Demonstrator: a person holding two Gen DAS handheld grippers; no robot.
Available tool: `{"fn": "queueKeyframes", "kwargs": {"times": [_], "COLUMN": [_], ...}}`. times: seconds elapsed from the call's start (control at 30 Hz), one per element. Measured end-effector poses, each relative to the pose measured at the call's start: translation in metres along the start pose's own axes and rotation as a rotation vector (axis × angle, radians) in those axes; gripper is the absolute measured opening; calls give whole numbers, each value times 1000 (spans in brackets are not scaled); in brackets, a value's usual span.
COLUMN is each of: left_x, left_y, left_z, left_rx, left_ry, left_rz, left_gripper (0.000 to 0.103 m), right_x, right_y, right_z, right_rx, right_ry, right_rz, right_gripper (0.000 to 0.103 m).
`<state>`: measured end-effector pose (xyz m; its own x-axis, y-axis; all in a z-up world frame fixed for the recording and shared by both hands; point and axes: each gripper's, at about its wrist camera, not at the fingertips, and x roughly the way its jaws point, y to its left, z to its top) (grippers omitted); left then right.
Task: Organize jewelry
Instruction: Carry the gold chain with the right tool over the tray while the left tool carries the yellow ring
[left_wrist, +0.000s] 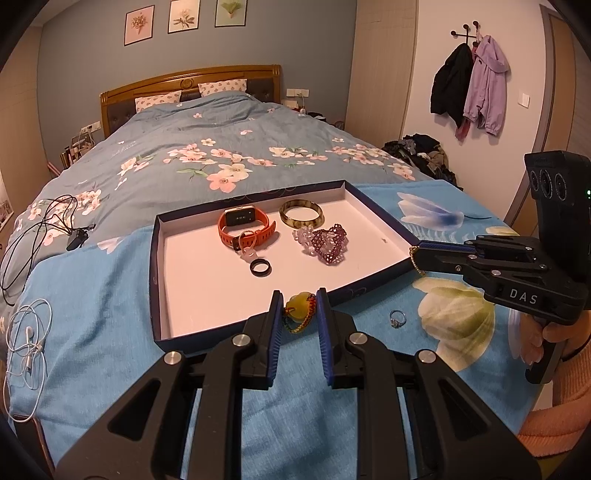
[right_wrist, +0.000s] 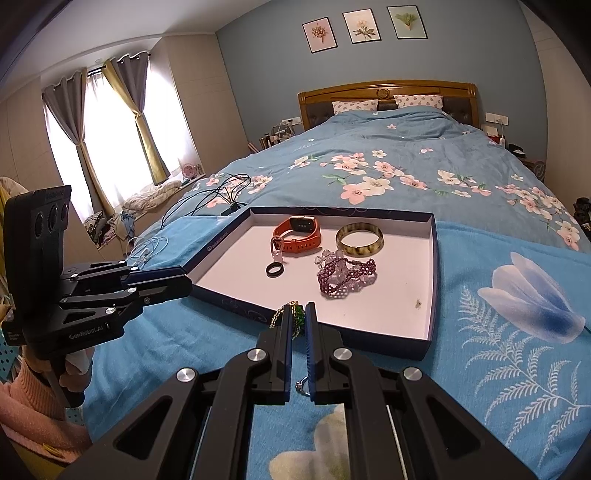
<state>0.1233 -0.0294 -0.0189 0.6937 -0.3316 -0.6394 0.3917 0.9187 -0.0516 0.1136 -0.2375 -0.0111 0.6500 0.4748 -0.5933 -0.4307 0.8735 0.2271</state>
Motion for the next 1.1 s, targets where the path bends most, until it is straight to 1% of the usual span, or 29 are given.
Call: {"fn": "queueKeyframes", "kwargs": {"times": [1.1], "left_x": [12], "left_y": [5], "left_z": [19], "left_rx": [5], "left_ry": [-16], "left_rz": [22], "left_gripper": [18], "right_x": [13], "right_y": [0], "right_z": [23], "right_rx": [-24], "right_ry": [-11], "right_rz": [-5], "right_gripper": [5]}}
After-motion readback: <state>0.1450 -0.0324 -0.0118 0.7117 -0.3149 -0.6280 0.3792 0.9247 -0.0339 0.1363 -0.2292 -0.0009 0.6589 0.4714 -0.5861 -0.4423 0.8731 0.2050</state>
